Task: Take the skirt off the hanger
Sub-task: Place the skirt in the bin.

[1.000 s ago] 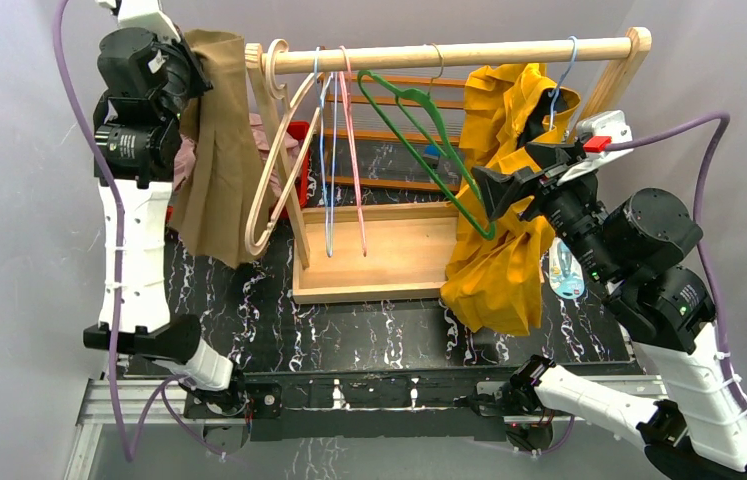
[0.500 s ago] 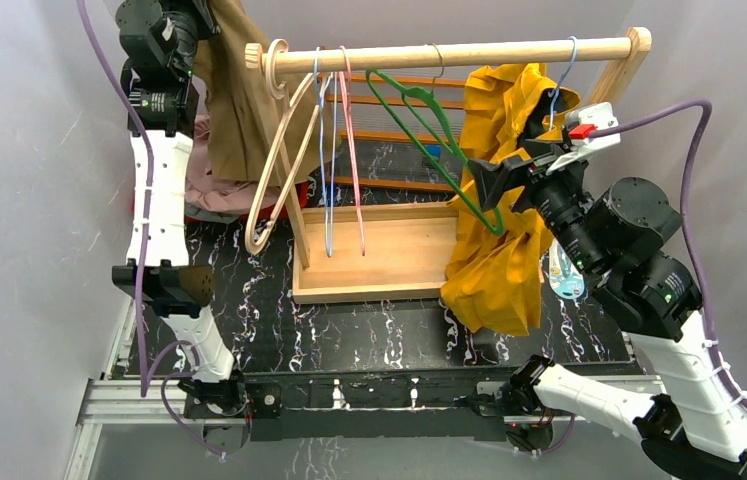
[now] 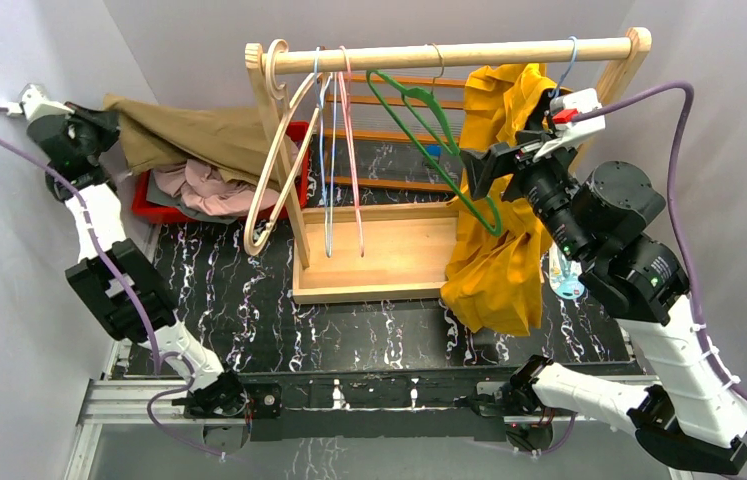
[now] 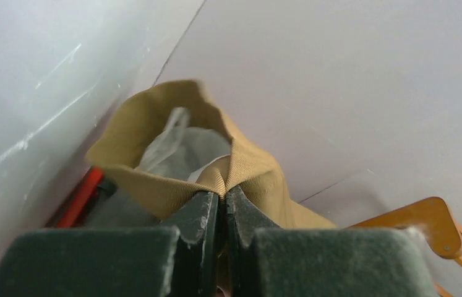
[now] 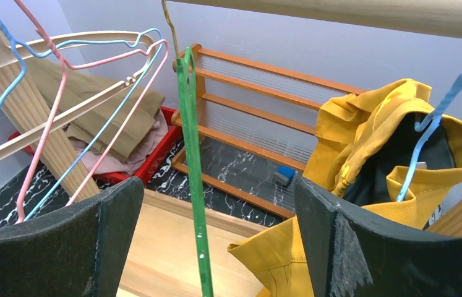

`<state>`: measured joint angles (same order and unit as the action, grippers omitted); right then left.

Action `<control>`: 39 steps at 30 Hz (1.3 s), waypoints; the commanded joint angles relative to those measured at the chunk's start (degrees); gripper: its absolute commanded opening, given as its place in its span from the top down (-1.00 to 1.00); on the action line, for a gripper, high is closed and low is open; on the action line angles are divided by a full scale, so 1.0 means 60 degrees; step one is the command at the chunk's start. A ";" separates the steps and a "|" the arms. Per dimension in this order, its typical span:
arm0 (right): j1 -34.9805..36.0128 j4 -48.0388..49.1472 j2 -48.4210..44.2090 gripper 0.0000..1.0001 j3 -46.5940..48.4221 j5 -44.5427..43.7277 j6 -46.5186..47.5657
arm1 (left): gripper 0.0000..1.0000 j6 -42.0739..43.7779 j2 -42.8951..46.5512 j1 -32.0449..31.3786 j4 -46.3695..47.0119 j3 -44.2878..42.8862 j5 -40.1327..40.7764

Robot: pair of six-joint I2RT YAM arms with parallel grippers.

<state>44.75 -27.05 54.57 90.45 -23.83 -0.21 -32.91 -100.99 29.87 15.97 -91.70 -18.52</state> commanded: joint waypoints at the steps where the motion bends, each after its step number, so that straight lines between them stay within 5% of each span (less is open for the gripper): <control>1: 0.0000 0.0254 0.0026 -0.97 0.0554 -0.0011 0.0104 | 1.00 -0.1659 0.1322 0.0945 0.3157 0.0358 -0.1731; 11: -0.0002 0.0465 0.0033 -0.97 0.0255 0.0073 0.0176 | 1.00 0.0717 0.1429 0.0437 0.1385 0.0538 -0.3306; 15: 0.0009 0.0457 0.0115 -0.97 0.0293 0.0253 0.0114 | 1.00 0.3062 0.1407 -0.0869 -0.0814 0.0276 -0.2010; 21: 0.0000 0.0281 -0.0023 -0.97 0.0370 0.0171 0.0015 | 1.00 0.4492 0.1258 -0.2049 -0.1148 0.1150 0.0050; 39: 0.0007 -0.0037 0.0140 -0.97 0.0546 0.0331 -0.0314 | 1.00 0.4926 -0.0604 -0.2795 -0.2574 0.2175 0.1495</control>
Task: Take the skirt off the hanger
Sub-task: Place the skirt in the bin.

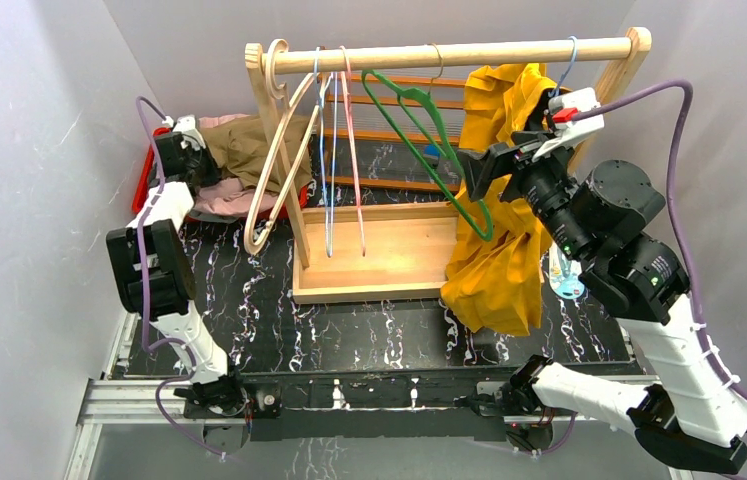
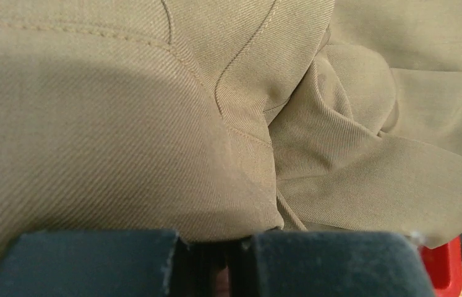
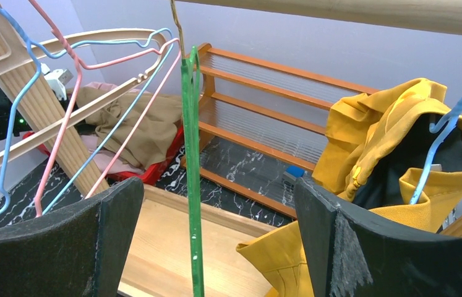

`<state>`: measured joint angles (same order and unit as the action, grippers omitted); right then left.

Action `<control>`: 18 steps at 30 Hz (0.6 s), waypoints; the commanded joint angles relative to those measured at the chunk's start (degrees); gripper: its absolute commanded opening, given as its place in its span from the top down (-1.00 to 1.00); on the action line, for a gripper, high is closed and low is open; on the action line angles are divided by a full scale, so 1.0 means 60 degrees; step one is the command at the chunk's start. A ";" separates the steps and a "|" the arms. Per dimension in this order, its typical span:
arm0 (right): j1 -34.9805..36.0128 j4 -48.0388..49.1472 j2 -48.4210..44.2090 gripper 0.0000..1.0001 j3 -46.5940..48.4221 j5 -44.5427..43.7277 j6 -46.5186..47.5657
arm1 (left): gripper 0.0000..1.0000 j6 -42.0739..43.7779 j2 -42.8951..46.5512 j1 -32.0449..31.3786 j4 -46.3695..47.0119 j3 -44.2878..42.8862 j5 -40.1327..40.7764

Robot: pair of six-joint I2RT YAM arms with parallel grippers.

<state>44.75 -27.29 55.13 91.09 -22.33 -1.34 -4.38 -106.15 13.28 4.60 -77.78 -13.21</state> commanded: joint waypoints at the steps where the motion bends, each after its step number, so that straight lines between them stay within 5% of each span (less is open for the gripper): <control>1: 0.0006 -0.0037 0.0064 -0.97 0.0495 0.0082 -0.0123 | 0.89 0.0113 0.0351 -0.0030 -0.0793 -0.0297 0.0745; 5: 0.0007 -0.0147 0.0084 -0.97 0.0620 0.0048 -0.0130 | 0.04 -0.0092 0.0753 -0.0030 -0.1516 -0.1062 0.0579; 7: -0.0001 -0.0266 0.0090 -0.97 0.0723 0.0025 -0.0153 | -0.60 -0.0174 0.1174 -0.0047 -0.1677 -0.1056 0.0473; 8: 0.0001 -0.0384 0.0108 -0.97 0.0831 -0.0008 -0.0160 | -0.72 -0.0221 0.1432 -0.0053 -0.1662 -0.0955 0.0415; 13: -0.0003 -0.1852 0.0583 -0.97 0.1814 -0.0727 0.0033 | -0.95 -0.0717 0.2781 -0.0056 -0.2050 -0.0564 0.0549; 18: 0.0009 -0.3462 0.1264 -0.97 0.2776 -0.2005 0.0223 | -0.97 -0.1155 0.3750 -0.0060 -0.2692 -0.0633 0.0601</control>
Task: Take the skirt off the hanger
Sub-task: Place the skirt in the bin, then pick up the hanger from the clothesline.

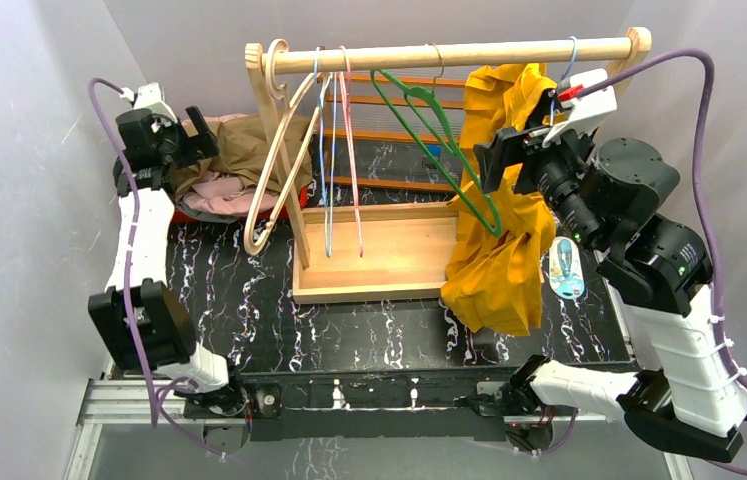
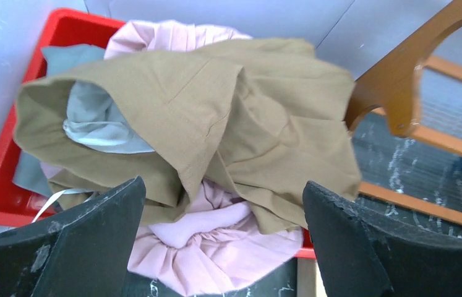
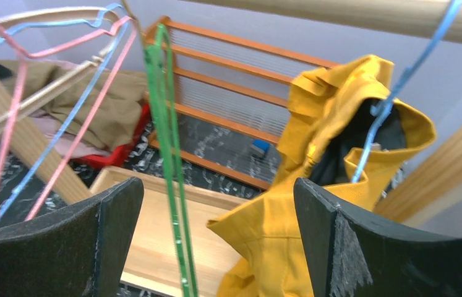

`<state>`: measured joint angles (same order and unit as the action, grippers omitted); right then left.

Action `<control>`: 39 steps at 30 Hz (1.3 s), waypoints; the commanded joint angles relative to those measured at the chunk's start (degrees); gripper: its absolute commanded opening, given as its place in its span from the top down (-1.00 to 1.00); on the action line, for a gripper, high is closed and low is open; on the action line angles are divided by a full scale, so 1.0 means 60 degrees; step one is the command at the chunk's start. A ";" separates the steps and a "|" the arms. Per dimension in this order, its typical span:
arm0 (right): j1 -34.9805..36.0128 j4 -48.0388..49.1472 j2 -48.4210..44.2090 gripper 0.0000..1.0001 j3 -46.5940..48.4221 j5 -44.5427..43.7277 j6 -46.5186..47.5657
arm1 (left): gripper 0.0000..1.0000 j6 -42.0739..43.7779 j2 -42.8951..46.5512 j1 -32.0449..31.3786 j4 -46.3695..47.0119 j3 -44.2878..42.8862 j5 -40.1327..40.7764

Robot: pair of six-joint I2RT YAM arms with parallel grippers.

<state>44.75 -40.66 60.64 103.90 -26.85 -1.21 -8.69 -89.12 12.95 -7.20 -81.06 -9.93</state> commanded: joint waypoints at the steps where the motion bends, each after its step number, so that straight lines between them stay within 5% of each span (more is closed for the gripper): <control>1: 0.0003 -0.1361 0.0419 -0.97 0.0694 -0.1545 0.0204 | -0.97 -0.0480 0.1075 -0.0012 -0.0890 -0.0090 0.0035; 9: 0.0006 -0.0753 0.0699 -0.97 0.0696 -0.4525 0.0413 | -0.97 -0.0726 0.2176 -0.1762 -0.1065 0.0648 -0.0470; 15: -0.0002 0.0004 0.0869 -0.74 0.0512 -0.6225 0.0800 | -0.97 -0.0375 0.2752 -0.2785 -0.1203 0.1738 0.2028; 21: -0.0043 0.1102 0.0918 -0.68 -0.0358 -0.6453 0.1416 | -0.97 -0.0607 0.2889 -0.3183 -0.1378 0.1981 0.2506; 34: -0.2296 -0.1488 0.2343 -0.72 0.0878 -0.3784 -0.0950 | -0.97 -0.2130 0.3621 -0.3264 -0.2277 0.3342 0.4273; 39: -0.3122 -0.1636 0.2389 -0.29 0.0834 -0.2555 -0.1415 | -0.97 -0.2188 0.4226 -0.3293 -0.2393 0.3911 0.2627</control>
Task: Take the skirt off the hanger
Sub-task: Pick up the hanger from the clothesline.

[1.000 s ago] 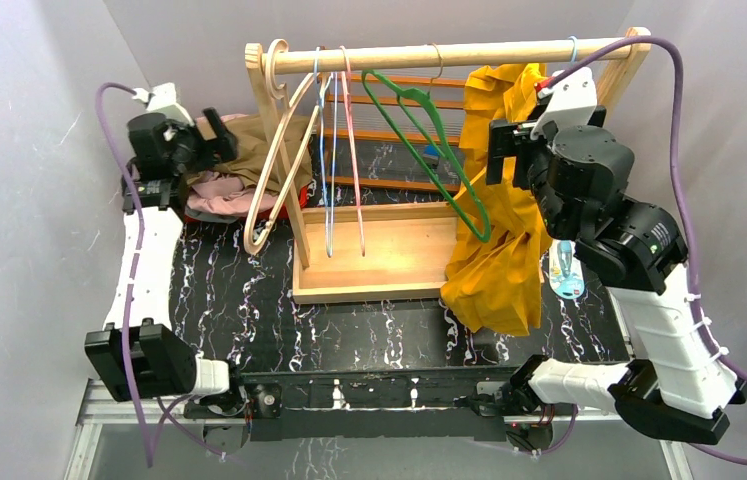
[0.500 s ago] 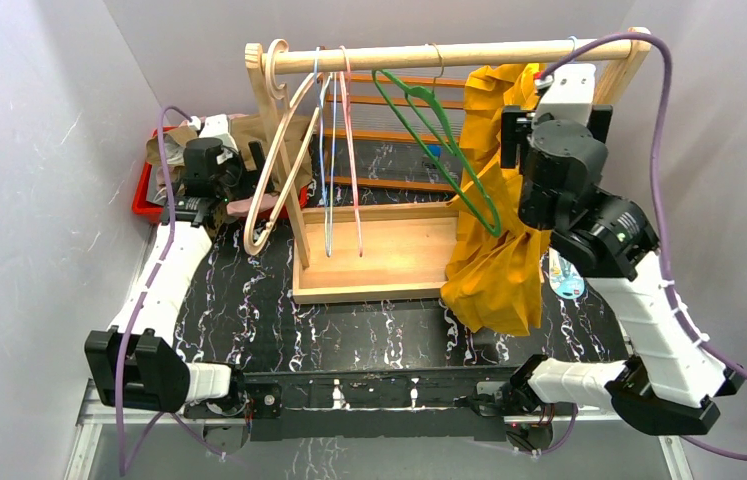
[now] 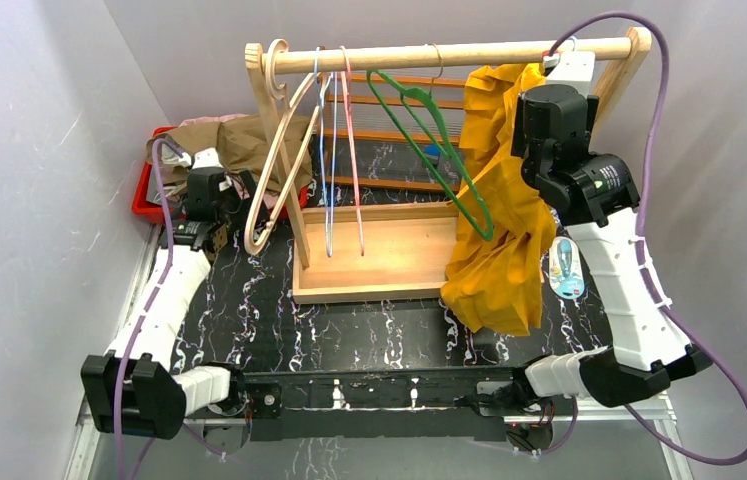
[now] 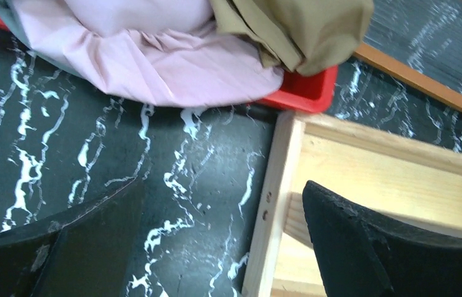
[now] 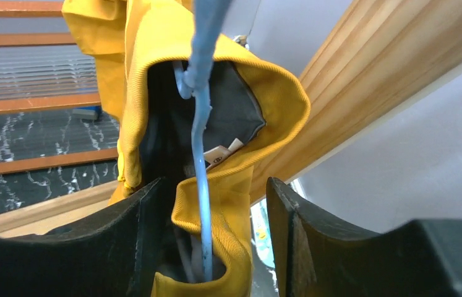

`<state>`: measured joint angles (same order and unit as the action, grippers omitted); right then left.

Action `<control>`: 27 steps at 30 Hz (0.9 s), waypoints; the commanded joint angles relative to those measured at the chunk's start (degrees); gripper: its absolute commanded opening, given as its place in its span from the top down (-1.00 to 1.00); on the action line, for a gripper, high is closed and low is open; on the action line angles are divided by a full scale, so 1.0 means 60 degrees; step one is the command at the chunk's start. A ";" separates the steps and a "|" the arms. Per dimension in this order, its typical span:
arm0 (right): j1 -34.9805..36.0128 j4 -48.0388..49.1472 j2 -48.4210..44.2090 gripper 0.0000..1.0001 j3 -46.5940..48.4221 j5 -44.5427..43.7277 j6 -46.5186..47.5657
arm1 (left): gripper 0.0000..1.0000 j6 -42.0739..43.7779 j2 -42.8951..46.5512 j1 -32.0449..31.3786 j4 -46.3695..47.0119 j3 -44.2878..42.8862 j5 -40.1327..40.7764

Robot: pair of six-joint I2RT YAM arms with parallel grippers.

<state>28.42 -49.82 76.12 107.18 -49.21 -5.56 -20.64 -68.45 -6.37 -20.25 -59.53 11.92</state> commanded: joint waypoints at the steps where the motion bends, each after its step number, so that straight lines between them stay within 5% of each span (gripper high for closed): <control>1: -0.0425 0.0075 -0.0255 -0.21 0.0181 0.1295 -0.0738 | -0.96 -0.0141 0.0891 -0.0067 -0.0152 0.0520 -0.1841; 4: -0.0460 0.0961 -0.0534 -0.03 -0.0382 0.1788 -0.0786 | -0.90 -0.0069 0.1361 -0.0088 0.0432 0.1093 -0.3791; 16: -0.0460 0.4055 -0.1406 0.99 -0.1397 0.3926 -0.0085 | -0.86 -0.0862 0.3508 -0.0151 0.3361 0.3513 -0.7643; 27: -0.0460 0.5190 -0.2703 1.00 -0.1957 0.5256 0.0508 | -0.86 -0.2462 0.2757 -0.0364 0.7329 0.5009 -1.0870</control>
<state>25.74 -30.37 64.31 93.21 -20.14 -4.43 -31.83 -50.33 -7.20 12.67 -30.04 -43.40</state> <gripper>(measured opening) 0.106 0.937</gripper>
